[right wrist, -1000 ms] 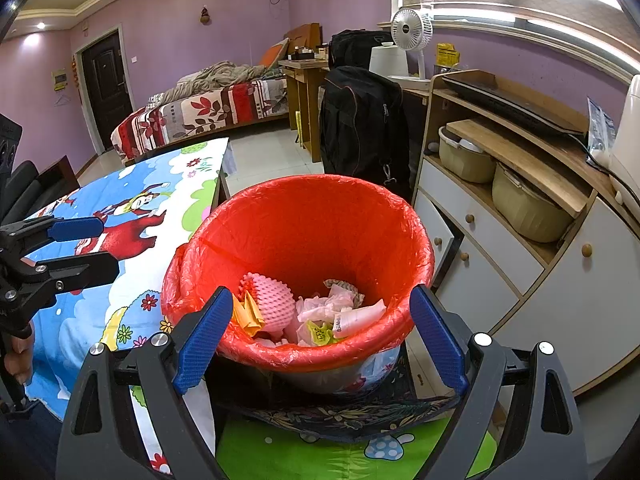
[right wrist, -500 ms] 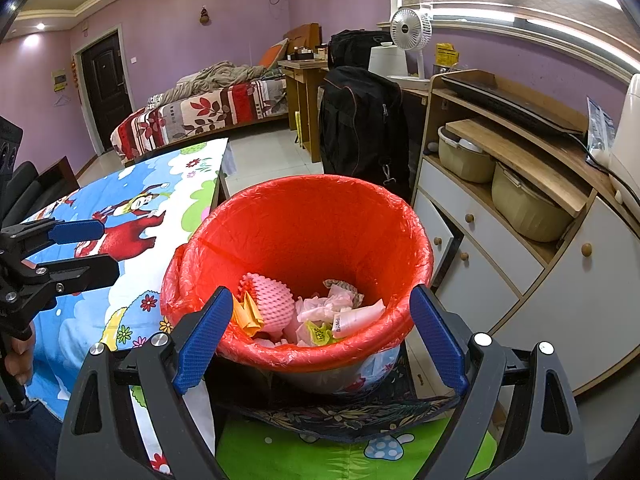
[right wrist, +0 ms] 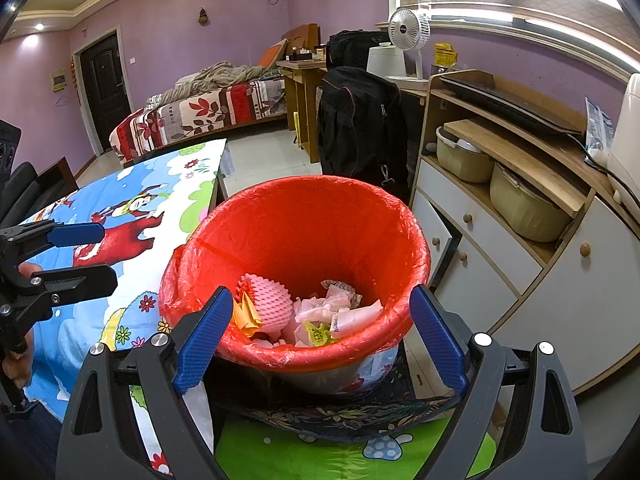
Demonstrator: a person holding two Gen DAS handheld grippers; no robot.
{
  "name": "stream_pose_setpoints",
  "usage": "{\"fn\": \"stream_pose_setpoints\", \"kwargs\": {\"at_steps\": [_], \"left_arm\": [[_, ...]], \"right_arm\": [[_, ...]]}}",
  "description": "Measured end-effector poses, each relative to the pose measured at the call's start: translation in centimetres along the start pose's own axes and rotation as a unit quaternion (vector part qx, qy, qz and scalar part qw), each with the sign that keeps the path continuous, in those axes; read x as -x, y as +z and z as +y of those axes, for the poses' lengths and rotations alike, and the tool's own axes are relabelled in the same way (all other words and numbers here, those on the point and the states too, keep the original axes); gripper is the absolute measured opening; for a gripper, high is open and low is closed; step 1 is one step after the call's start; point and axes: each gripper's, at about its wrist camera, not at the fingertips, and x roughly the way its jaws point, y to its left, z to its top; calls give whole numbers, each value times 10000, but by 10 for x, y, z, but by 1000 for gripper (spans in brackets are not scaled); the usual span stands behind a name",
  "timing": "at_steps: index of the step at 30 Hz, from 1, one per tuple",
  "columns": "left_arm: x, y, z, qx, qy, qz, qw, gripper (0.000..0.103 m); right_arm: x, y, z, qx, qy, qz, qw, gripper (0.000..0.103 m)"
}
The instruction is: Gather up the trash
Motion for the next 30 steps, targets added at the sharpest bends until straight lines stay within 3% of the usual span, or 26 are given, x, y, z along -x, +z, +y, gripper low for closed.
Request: {"fn": "stream_pose_setpoints", "kwargs": {"at_steps": [15, 30], "left_arm": [[-3, 1, 7, 140, -61, 37, 9999, 98], [-5, 1, 6, -20, -83, -82, 9999, 98]], "right_arm": [[0, 0, 0, 10, 6, 3, 10000, 85], [0, 1, 0, 1, -9, 0, 10000, 85]]}}
